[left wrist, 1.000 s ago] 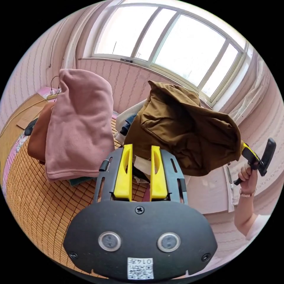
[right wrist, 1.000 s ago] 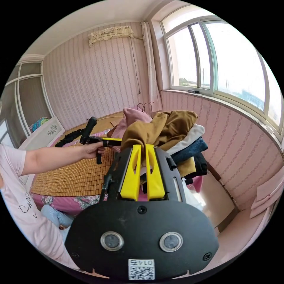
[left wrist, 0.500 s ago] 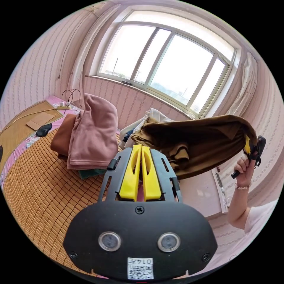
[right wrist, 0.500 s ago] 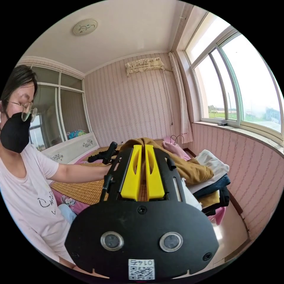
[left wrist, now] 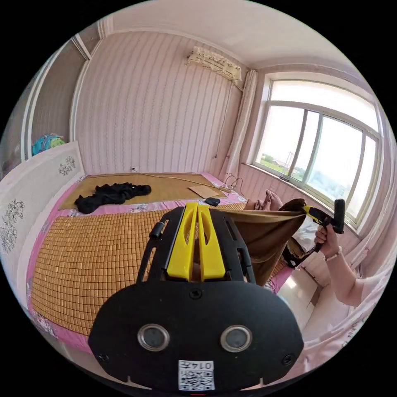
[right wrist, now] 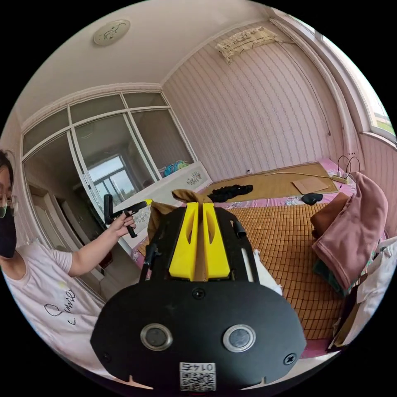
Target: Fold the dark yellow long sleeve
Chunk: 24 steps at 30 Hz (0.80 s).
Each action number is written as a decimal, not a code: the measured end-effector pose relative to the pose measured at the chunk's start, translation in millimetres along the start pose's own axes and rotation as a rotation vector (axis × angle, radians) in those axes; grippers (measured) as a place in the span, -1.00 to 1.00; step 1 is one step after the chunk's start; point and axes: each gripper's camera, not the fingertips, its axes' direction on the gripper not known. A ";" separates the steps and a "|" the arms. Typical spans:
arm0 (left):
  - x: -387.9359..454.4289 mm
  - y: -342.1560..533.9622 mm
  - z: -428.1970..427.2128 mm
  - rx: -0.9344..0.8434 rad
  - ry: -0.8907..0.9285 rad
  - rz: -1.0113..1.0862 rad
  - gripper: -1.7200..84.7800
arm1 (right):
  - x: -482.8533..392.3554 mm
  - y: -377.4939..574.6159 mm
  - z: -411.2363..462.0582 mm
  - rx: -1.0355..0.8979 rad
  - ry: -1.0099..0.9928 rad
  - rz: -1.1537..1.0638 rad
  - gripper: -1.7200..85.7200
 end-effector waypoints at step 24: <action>-122.4 301.9 -18.5 -0.647 0.037 -0.325 -0.98 | 59.7 179.7 213.5 -0.733 0.259 0.588 -0.93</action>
